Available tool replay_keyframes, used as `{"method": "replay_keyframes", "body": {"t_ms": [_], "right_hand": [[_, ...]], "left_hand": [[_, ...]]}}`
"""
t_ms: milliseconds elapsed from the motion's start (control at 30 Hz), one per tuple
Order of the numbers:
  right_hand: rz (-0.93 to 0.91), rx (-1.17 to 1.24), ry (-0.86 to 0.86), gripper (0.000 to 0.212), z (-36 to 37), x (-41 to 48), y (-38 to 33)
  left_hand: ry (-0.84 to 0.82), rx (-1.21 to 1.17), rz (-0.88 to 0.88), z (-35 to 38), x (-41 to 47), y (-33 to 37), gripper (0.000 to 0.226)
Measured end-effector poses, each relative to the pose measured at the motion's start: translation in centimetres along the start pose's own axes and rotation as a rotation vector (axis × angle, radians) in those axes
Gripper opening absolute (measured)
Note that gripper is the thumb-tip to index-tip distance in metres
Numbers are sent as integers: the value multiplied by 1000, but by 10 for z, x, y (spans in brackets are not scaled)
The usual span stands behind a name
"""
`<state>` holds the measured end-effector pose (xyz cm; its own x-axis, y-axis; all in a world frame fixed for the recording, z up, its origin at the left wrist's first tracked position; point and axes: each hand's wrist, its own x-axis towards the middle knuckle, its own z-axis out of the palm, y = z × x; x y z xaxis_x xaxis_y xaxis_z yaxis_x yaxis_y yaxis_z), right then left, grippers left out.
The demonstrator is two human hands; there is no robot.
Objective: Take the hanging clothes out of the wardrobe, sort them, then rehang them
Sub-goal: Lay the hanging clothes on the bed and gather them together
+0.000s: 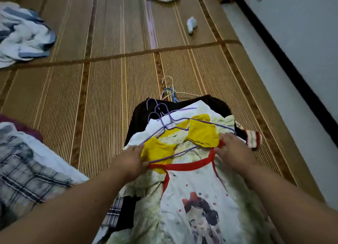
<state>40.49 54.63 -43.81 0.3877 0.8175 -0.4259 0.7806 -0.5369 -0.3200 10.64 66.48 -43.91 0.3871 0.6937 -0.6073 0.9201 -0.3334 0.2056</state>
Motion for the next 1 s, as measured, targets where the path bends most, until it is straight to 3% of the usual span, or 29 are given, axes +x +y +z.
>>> {"method": "replay_keyframes", "body": {"t_ms": [200,267,433,600,733,1000], "right_hand": [[56,-61,-6,62,27,88,20],[89,-60,-38,54,26,102,20],[1,-166,-60,29,3,93,21],[-33,-130,-54,16,-36,60,12],[-106,-13,-21,29,-84,16,-1],[-285,249,-133,13,-202,-71,-50]], "left_hand": [[86,-99,-131,29,56,-13,61],[148,-101,-181,33,66,-12,49],[97,-117,-240,23,63,-11,26],[167,-196,-181,-15,22,2,27],[300,-320,-155,-55,-32,15,21],[336,-587,-83,-134,-165,21,16]]}}
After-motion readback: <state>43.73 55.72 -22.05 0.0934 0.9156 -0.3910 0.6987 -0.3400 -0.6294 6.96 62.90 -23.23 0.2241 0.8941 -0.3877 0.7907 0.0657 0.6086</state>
